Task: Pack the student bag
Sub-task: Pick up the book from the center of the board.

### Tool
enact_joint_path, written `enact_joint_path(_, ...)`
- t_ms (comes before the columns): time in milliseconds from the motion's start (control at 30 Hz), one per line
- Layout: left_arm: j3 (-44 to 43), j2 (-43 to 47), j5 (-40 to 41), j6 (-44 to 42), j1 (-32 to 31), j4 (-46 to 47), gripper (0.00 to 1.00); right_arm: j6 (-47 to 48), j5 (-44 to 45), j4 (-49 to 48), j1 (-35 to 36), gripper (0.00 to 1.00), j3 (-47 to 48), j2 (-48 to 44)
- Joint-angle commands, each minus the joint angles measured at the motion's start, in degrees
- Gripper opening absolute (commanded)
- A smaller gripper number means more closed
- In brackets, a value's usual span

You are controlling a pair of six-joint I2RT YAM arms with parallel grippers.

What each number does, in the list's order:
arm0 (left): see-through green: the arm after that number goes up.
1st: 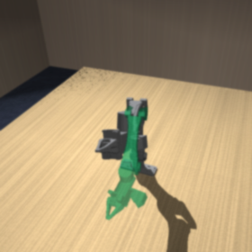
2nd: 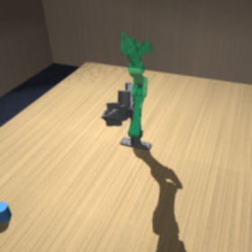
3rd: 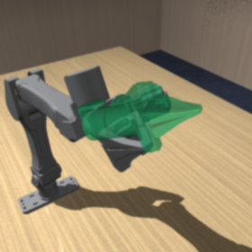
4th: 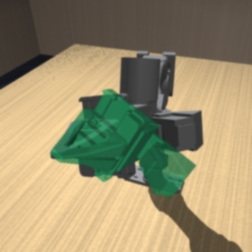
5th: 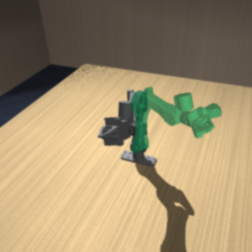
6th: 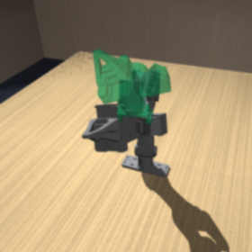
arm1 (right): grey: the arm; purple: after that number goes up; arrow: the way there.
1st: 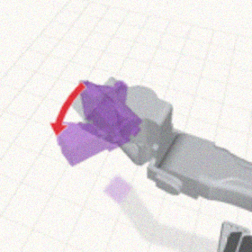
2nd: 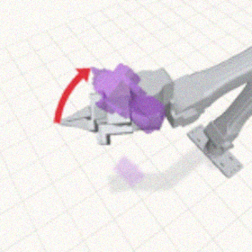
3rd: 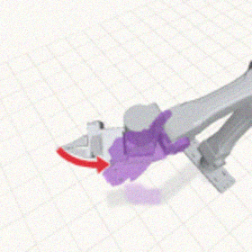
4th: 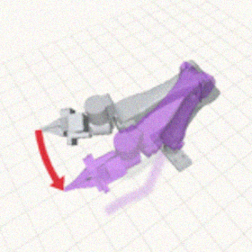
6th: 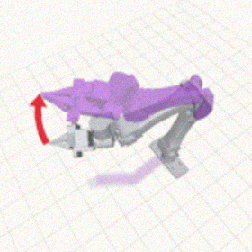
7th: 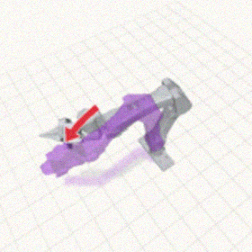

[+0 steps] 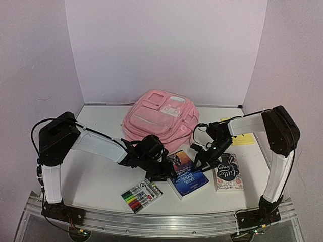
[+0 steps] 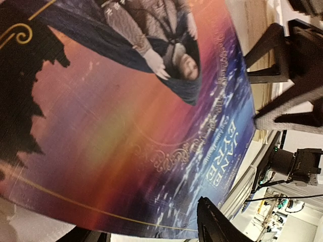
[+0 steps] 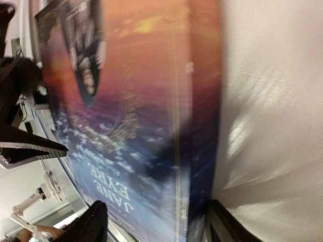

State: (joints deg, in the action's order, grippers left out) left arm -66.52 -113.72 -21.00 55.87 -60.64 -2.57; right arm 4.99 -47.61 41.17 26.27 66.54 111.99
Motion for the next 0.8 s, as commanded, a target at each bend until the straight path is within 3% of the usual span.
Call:
enact_joint_path(0,-1.5,7.4,1.3,-5.0,-0.4,15.3,0.54,-0.7,-7.1,-2.9,1.7,0.59,1.2,1.9)
enact_joint_path(233,-1.6,6.7,-1.2,-4.8,-0.4,18.7,0.41,-0.5,-6.5,-3.0,1.7,0.56,-0.1,1.1)
enact_joint_path(333,-0.9,5.0,-2.6,-1.8,0.6,20.6,0.41,-0.6,-6.7,-3.0,1.7,0.56,-0.2,0.6)
enact_joint_path(500,3.5,3.4,-2.9,5.7,4.0,24.1,0.51,-0.7,-6.6,-2.9,1.7,0.56,-0.1,0.0)
enact_joint_path(767,0.8,2.0,-3.1,5.6,4.5,18.8,0.37,-1.1,-6.4,-3.0,1.7,0.61,0.5,-1.0)
